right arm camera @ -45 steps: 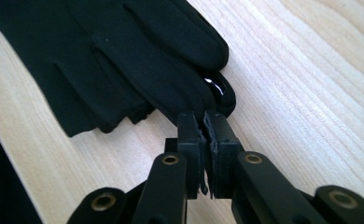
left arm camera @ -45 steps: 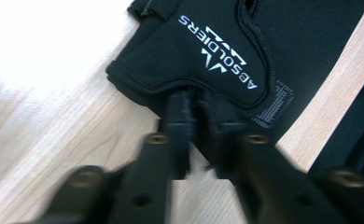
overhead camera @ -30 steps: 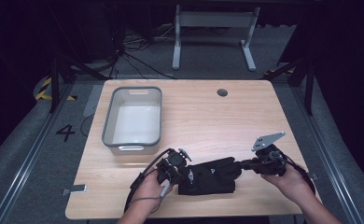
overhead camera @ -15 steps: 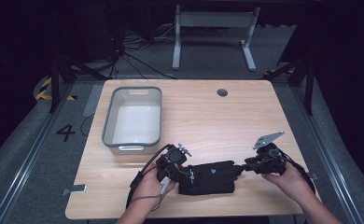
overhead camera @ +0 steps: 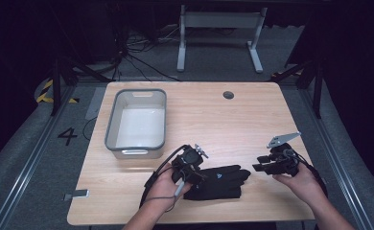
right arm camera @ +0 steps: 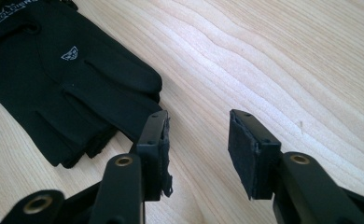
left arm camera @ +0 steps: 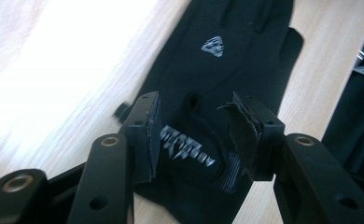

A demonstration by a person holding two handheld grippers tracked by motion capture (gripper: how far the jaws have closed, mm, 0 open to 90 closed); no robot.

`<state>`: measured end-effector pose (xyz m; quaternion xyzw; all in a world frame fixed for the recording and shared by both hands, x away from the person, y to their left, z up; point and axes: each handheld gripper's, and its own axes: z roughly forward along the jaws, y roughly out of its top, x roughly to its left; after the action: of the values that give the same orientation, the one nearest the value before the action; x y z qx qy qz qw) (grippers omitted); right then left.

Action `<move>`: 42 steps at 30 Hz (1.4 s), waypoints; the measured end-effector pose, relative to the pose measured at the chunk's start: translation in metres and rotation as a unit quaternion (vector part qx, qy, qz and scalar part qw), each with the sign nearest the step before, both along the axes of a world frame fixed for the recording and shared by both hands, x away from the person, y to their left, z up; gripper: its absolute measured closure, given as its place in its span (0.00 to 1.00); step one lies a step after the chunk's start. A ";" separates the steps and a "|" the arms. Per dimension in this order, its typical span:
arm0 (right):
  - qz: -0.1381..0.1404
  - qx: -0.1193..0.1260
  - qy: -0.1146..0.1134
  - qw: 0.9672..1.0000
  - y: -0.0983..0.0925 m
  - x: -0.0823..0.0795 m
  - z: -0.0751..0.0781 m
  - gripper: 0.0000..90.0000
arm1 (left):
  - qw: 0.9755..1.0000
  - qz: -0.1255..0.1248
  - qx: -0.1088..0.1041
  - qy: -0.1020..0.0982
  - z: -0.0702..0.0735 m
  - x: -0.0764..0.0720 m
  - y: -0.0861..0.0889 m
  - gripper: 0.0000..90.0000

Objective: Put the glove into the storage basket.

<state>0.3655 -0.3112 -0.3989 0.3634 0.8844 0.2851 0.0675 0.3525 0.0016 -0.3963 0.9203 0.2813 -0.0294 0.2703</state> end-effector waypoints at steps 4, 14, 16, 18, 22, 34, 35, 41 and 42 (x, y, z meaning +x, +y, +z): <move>-0.005 0.001 -0.005 1.000 -0.003 0.000 0.001 0.62 | 1.000 -0.020 0.014 0.002 -0.006 0.004 -0.016 0.60; -0.010 0.021 0.002 1.000 -0.006 0.001 0.001 0.57 | 0.998 -0.054 0.036 0.000 -0.030 0.013 -0.041 0.44; -0.008 0.020 0.001 1.000 -0.005 0.001 0.001 0.56 | 0.998 -0.057 0.032 0.000 -0.032 0.013 -0.041 0.42; -0.008 0.022 -0.002 1.000 -0.005 0.000 0.001 0.55 | 0.998 -0.062 0.031 0.007 -0.034 0.013 -0.042 0.38; -0.010 0.029 0.002 1.000 -0.006 0.000 0.002 0.55 | 0.996 -0.080 0.033 0.002 -0.039 0.008 -0.044 0.27; -0.005 0.042 0.009 0.999 -0.003 0.000 0.003 0.55 | 0.992 -0.093 0.069 -0.039 -0.043 -0.001 -0.055 0.25; -0.005 0.044 0.009 0.999 -0.003 0.000 0.004 0.55 | 0.992 -0.090 0.076 -0.037 -0.043 -0.002 -0.056 0.26; -0.006 0.053 0.010 0.999 -0.005 0.000 0.004 0.57 | 0.993 -0.075 0.089 -0.032 -0.038 0.003 -0.057 0.42; -0.006 0.054 0.012 0.998 -0.005 0.001 0.004 0.57 | 0.993 -0.071 0.091 -0.033 -0.038 0.004 -0.057 0.46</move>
<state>0.3661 -0.3164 -0.3950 0.3755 0.8660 0.3280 0.0390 0.3565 -0.0558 -0.4340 0.9593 0.2072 0.0075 0.1918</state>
